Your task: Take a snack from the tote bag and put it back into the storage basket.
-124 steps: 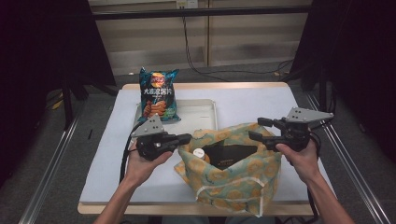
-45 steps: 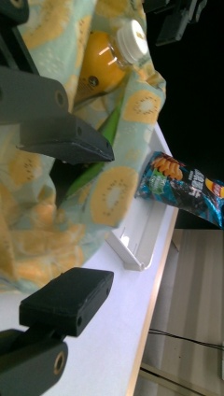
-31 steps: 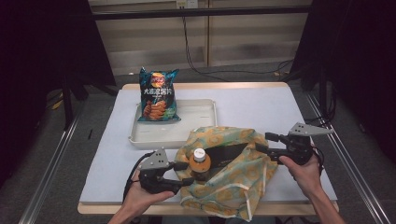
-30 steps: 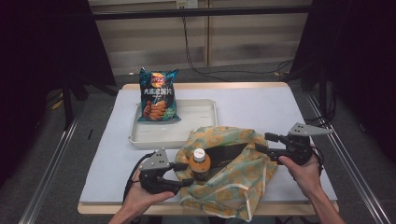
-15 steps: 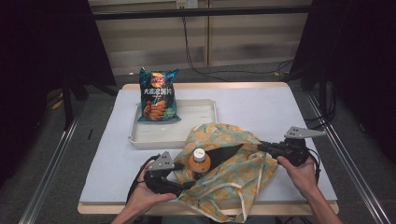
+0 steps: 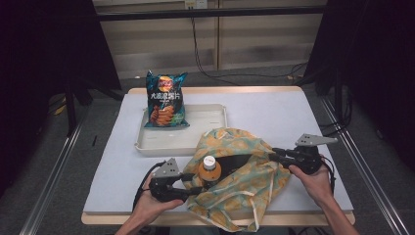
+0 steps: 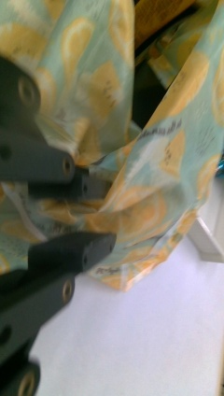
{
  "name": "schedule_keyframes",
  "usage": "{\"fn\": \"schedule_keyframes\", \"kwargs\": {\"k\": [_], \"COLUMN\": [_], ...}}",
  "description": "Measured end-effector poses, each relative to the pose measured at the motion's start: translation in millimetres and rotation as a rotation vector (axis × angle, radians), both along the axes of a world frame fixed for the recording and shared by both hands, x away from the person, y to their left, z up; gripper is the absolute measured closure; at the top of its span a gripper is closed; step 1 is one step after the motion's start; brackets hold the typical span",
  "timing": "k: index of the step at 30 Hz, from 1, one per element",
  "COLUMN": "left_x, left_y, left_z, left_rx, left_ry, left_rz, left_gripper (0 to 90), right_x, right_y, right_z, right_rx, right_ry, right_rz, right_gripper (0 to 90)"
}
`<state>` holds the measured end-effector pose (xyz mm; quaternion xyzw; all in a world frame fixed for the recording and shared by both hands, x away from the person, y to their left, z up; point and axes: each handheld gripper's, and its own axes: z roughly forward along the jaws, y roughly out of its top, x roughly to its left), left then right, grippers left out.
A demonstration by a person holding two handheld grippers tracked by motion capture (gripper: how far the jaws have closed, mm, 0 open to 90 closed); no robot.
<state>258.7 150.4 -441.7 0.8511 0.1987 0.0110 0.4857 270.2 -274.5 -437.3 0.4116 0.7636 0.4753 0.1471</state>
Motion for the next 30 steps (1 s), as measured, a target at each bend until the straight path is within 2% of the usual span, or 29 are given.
{"fn": "schedule_keyframes", "kwargs": {"k": [2,5,7,8,9,10,11,12,14,15,17,19,20,21,22,23,25,27,28,29,30], "left_x": [-1.7,-3.6,-4.2,-3.9,-3.7,-4.0,-3.5,-3.0,-0.3,3.1,9.6,19.4,25.6,29.9,33.2,38.2,44.7,46.7,46.9,49.0,50.5], "left_y": [2.9,6.6,8.7,9.5,10.5,11.7,12.4,13.8,15.8,18.5,22.6,25.2,24.2,21.7,20.3,17.0,12.6,7.4,6.3,6.8,6.4], "left_z": [7.4,15.4,19.1,20.0,21.1,23.3,25.9,29.4,35.4,39.9,45.7,49.1,48.9,47.9,46.8,44.1,40.1,37.6,36.6,36.1,35.5], "left_rx": [-0.027,-0.056,-0.062,-0.074,-0.078,-0.091,-0.100,-0.091,-0.111,-0.122,-0.151,-0.164,-0.163,-0.161,-0.155,-0.158,-0.172,-0.151,-0.148,-0.134,-0.139], "left_ry": [-0.006,-0.006,-0.020,-0.010,-0.017,-0.019,-0.010,-0.023,-0.024,-0.041,-0.050,-0.057,-0.051,-0.051,-0.060,-0.049,-0.024,-0.022,-0.019,-0.017,-0.002], "left_rz": [-0.001,-0.003,-0.027,-0.045,-0.059,-0.055,-0.054,-0.047,-0.030,-0.017,0.012,0.044,0.081,0.087,0.087,0.085,0.060,0.049,0.047,0.042,0.043], "left_gripper": [51.5,53.8,63.4,69.5,81.7,88.1,90.0,90.0,90.0,90.0,90.0,90.0,83.7,73.8,70.7,69.7,61.6,63.7,70.5,84.8,90.0], "right_x": [-3.2,-5.4,-5.7,-5.3,-4.8,-4.3,-3.9,-3.4,-2.0,-0.8,2.1,5.5,8.1,12.2,15.5,18.0,24.3,30.5,33.5,36.4,38.8], "right_y": [2.7,5.7,8.4,9.4,10.7,11.5,12.6,13.7,16.0,17.2,21.5,24.4,25.4,26.1,27.2,27.9,31.7,35.4,37.2,39.1,40.7], "right_z": [7.6,16.9,22.0,23.5,24.6,25.5,26.7,27.8,29.7,30.8,33.6,35.2,35.5,35.2,34.6,34.1,31.9,28.9,27.0,25.2,23.4], "right_rx": [0.015,0.039,0.048,0.052,0.051,0.046,0.049,0.051,0.052,0.050,0.052,0.057,0.066,0.084,0.093,0.096,0.101,0.101,0.102,0.102,0.104], "right_ry": [-0.027,-0.057,-0.073,-0.077,-0.080,-0.082,-0.086,-0.089,-0.096,-0.098,-0.100,-0.110,-0.111,-0.109,-0.106,-0.106,-0.098,-0.090,-0.083,-0.077,-0.073], "right_rz": [0.012,0.026,0.036,0.043,0.050,0.053,0.056,0.062,0.074,0.086,0.099,0.106,0.102,0.101,0.097,0.099,0.097,0.102,0.102,0.102,0.102], "right_gripper": [50.5,45.2,43.7,43.2,43.1,42.9,43.0,43.4,44.7,47.4,56.0,69.1,73.5,78.7,81.8,84.1,86.9,88.3,88.5,88.5,88.4]}}
